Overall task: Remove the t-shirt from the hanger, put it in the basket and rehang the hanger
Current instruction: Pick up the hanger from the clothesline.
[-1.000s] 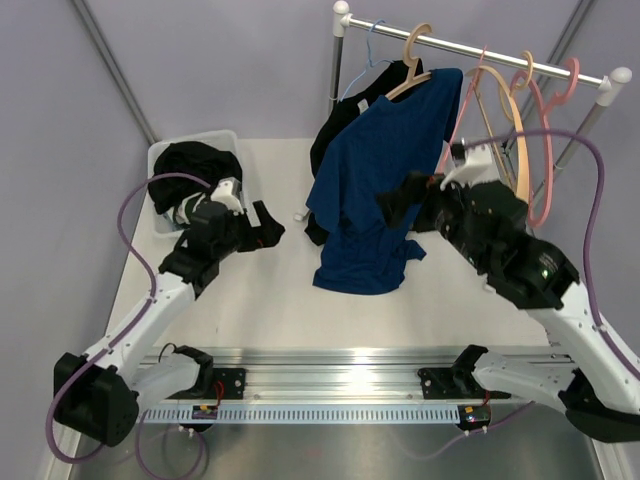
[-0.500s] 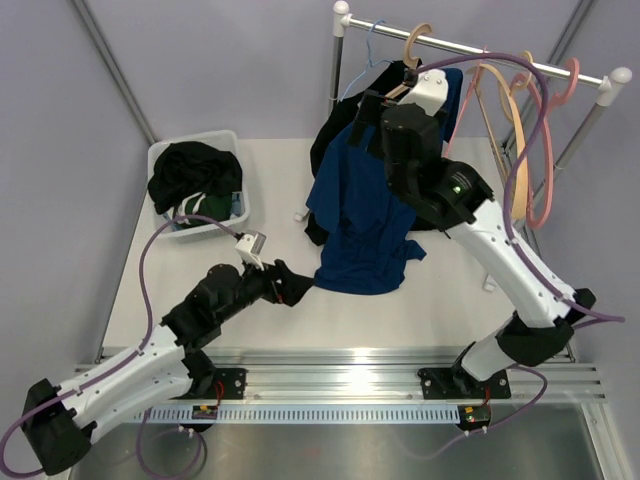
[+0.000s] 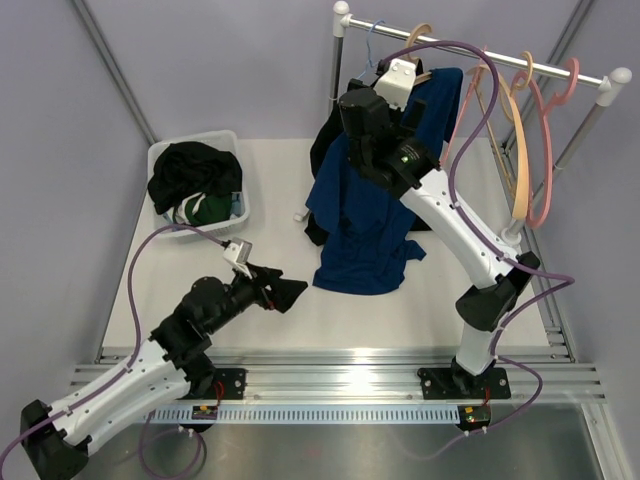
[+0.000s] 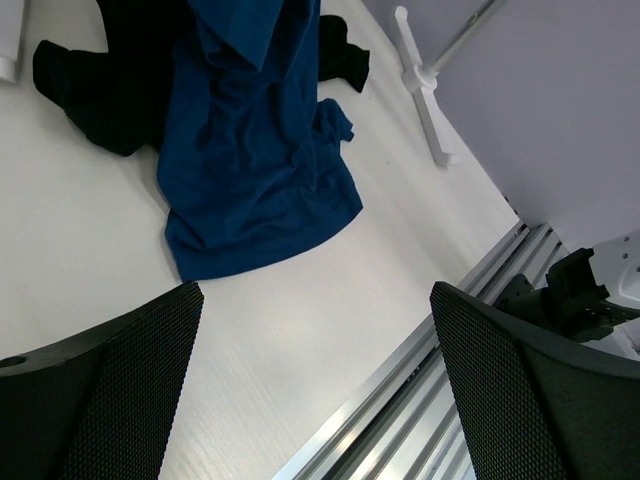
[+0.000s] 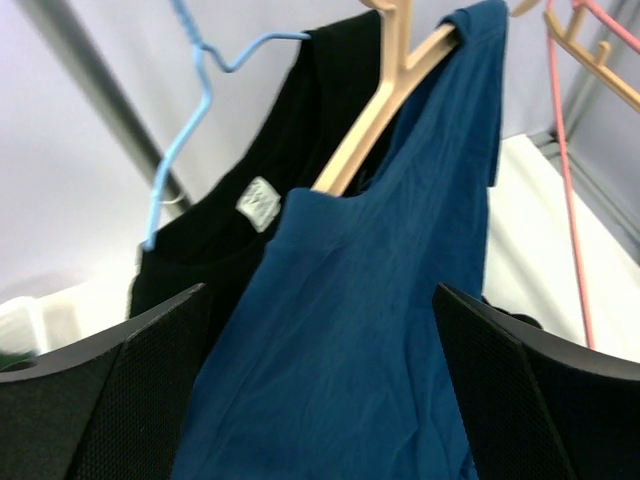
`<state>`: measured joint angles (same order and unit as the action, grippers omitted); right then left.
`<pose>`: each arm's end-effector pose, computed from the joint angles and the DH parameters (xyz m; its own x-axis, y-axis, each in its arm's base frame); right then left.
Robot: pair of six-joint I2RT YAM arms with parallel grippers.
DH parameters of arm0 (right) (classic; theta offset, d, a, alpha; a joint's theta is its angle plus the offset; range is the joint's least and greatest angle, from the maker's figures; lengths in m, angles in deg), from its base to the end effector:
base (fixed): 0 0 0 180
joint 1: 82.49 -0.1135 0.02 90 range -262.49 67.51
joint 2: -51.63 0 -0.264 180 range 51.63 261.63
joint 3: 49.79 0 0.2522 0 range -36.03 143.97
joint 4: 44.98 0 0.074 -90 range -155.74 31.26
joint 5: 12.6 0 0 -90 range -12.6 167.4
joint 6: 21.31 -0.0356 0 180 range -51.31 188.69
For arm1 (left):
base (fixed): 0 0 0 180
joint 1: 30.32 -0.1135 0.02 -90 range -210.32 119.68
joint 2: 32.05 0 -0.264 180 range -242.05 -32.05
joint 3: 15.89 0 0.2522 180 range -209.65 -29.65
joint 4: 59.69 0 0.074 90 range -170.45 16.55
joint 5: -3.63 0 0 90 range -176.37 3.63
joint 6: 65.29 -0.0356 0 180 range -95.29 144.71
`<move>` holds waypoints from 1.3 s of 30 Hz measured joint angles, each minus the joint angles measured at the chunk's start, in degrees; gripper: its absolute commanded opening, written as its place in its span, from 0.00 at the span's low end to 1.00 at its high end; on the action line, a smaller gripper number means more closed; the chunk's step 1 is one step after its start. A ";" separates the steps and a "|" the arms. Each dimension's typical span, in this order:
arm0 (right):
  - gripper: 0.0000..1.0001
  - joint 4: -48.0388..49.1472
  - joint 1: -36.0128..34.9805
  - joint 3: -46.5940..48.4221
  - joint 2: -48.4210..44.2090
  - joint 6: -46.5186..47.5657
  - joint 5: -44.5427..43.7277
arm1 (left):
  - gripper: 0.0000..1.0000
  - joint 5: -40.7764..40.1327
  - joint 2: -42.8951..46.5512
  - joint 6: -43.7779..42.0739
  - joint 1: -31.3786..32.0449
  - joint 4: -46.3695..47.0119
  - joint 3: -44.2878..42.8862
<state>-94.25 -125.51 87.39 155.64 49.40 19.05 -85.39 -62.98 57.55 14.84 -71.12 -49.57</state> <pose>0.3015 0.2399 0.4819 -0.1121 0.1325 -0.9848 0.2935 0.9513 0.0946 0.1080 -0.1095 0.2448 -0.4803 -0.2859 -0.8292 0.5480 0.6403 -0.5383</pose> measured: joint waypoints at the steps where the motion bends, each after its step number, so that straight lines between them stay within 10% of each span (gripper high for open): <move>1: 0.94 -0.37 0.44 0.00 0.26 -0.20 -0.31 | 0.99 0.02 0.94 0.00 0.00 0.15 0.22; 21: 0.45 0.83 4.94 -17.05 -11.34 0.85 1.51 | 0.99 -0.70 4.04 0.07 0.00 0.02 1.81; 26: 0.01 1.51 4.96 -17.05 -13.44 3.08 1.95 | 0.99 -0.83 2.80 0.11 0.00 0.46 2.38; 39: 0.00 4.28 5.03 -17.05 -14.82 10.54 6.10 | 0.99 -0.85 1.88 0.24 0.00 0.85 2.56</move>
<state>-89.97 -120.49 70.34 140.82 59.94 25.15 -86.25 -61.10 57.79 14.84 -70.27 -47.01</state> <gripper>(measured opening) 0.502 0.987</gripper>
